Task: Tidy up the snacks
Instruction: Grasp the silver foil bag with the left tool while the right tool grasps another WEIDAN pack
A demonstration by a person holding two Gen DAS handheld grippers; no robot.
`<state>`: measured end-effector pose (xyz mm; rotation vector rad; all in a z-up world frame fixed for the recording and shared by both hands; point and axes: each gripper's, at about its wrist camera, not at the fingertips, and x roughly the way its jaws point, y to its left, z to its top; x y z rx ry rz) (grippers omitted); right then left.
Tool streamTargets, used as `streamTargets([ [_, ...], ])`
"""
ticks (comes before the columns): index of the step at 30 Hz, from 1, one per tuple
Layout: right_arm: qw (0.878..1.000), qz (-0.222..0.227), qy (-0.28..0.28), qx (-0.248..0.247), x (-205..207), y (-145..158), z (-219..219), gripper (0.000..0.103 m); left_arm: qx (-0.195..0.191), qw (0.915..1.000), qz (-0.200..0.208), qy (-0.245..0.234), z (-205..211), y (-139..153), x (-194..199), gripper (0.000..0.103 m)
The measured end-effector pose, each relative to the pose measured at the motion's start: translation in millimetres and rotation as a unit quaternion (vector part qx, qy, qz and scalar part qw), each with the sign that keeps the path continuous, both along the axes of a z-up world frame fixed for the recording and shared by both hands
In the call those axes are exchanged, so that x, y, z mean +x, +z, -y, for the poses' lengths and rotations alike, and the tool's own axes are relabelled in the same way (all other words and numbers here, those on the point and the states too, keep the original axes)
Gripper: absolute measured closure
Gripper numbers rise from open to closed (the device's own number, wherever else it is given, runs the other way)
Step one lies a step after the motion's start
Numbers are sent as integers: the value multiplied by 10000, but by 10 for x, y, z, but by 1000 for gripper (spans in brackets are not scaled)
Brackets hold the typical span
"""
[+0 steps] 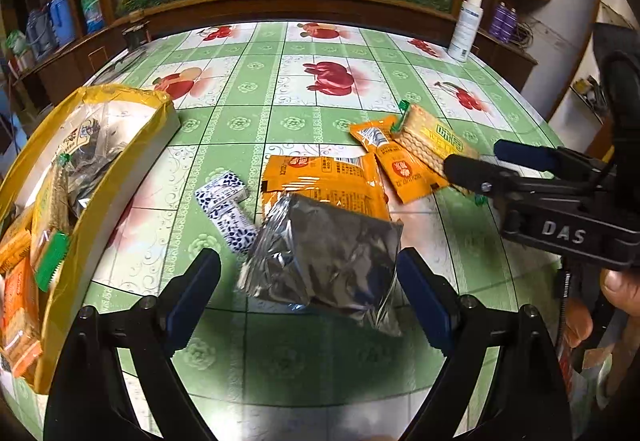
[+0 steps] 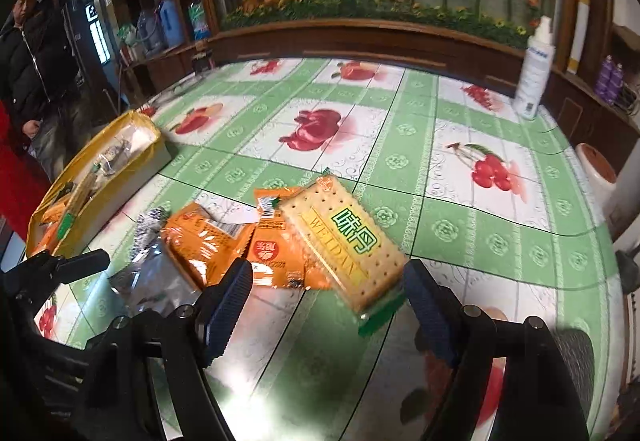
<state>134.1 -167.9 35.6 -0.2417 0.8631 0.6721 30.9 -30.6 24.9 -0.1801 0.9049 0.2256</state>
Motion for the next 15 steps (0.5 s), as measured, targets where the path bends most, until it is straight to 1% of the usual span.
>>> streamTargets([
  [2,9998,-47,79,-161,100,-69,-39,23,-40,9999,-25,93,35,-30,71,13],
  [5,9993,-167,189,-270,206,-158,-74,23,-50,9995,-43,312,49,-56,163,13],
  [9,9992,-124,227,-293,260,-193,-72,24,-103,9981,-130,593,2,-94,285,13],
  [10,9992,-121,233,-290,265,-191,-75,29,-92,9979,-169,614,3,-108,315,13],
  [11,9992,-111,227,-304,267,-187,-78,36,-61,9979,-183,614,7,-117,331,13],
  [12,9992,-113,205,-329,266,-180,-79,40,-26,9981,-190,581,13,-119,340,13],
  [13,9992,-134,176,-339,266,-176,-69,47,2,9984,-205,518,18,-125,338,13],
  [14,9991,-232,164,-323,269,-180,-59,50,11,9987,-208,460,18,-123,335,13],
  [15,9991,-249,150,-294,260,-173,-46,50,15,9991,-215,374,21,-125,322,13],
])
